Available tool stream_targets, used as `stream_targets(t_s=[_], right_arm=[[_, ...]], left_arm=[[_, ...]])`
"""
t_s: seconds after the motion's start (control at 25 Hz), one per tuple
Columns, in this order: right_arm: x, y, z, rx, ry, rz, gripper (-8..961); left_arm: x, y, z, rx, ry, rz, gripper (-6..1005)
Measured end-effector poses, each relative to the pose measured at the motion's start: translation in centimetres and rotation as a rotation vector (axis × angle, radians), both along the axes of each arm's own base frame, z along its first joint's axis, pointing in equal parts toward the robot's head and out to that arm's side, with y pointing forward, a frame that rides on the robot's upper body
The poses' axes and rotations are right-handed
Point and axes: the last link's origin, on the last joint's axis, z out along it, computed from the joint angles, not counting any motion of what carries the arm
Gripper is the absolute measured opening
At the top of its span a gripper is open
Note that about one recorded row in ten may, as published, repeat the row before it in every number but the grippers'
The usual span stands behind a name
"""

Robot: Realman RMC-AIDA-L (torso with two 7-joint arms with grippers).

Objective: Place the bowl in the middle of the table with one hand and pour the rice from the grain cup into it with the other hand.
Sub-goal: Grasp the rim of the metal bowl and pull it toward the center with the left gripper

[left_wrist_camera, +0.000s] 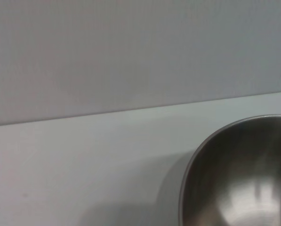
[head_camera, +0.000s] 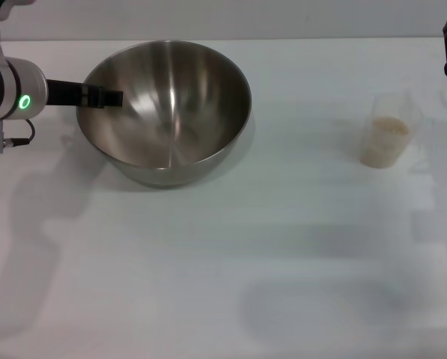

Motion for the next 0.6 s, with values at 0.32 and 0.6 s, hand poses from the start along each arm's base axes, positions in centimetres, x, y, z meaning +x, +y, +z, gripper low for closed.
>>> stream_targets(t_s=[0.32, 0.6], right_arm=[[-0.22, 0.22, 0.06, 0.001, 0.0, 0.008, 544], [-0.28, 0.29, 0.07, 0.001, 0.0, 0.011, 543]], left_arm=[[-0.95, -0.09, -0.59, -0.016, 0.007, 0.028, 717], [-0.97, 0.06, -0.72, -0.017, 0.015, 0.024, 713]])
